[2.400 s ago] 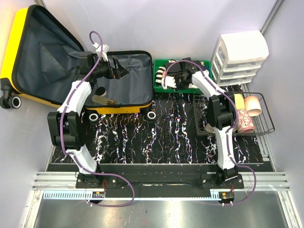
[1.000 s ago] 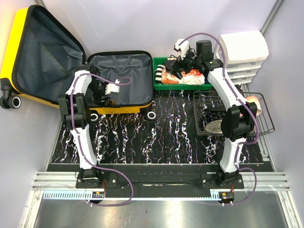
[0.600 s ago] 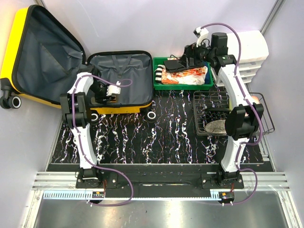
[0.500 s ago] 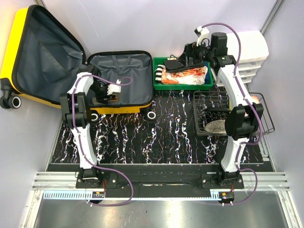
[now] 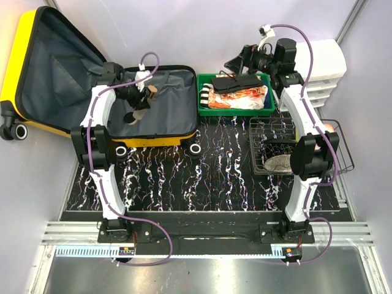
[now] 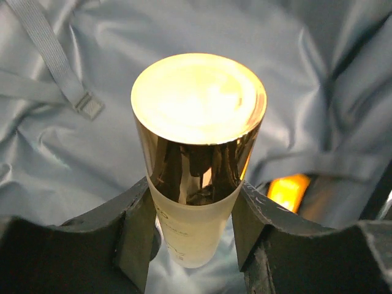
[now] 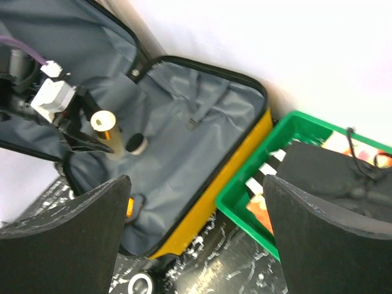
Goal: Open, take out, and arrange the luggage
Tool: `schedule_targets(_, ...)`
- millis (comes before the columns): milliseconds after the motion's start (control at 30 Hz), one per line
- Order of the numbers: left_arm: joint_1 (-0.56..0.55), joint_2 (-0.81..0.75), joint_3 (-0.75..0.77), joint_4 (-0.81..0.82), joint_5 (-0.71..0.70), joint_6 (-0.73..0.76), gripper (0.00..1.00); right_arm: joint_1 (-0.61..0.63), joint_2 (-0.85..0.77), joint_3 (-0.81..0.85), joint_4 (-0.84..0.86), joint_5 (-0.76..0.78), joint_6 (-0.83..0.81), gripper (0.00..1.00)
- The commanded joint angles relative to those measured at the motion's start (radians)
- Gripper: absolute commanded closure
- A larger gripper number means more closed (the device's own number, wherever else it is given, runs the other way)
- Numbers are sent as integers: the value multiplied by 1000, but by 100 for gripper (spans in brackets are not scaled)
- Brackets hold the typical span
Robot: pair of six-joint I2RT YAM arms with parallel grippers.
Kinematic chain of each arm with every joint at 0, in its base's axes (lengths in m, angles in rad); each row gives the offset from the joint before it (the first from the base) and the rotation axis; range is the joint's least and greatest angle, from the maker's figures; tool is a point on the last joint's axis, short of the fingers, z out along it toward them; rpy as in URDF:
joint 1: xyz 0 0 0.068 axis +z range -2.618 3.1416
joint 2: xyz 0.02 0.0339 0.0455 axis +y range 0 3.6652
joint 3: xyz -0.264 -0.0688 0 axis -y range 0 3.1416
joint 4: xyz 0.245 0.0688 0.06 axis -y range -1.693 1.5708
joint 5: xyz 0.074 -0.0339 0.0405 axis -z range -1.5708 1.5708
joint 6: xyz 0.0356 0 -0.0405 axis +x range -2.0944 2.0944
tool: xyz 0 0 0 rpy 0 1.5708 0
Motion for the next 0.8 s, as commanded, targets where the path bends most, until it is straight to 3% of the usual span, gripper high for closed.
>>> schedule_targets(0,-38,-109,62,226,222,-406,100,5,23,-31,255,-96,224,3)
schedule_targets(67,-61,-124,29,304,242,-582,100,27,26,-56,340,-109,299,3)
schedule_targets(267,-116,-141,-27,611,406,-1003,100,119,31,-73,384,-147,299,2)
schedule_targets(367,-129,-167,-117,879,506,-1216,100,154,44,-67,404,-178,307,2)
schedule_targets(400,-132,-175,-151,1088,538,-1283,100,159,47,-64,412,-191,312,2)
schedule_targets(467,-142,-177,-218,1349,566,-1480,100,182,55,-52,423,-207,316,2)
schedule_targets(533,-159,-161,-209,1432,601,-1602,100,196,58,-41,421,-227,307,1)
schedule_targets(633,-178,-143,-211,1555,608,-1686,100,216,64,-25,397,-242,286,0)
schedule_targets(767,-196,-135,-203,1527,609,-1664,100,240,83,8,352,-233,266,0)
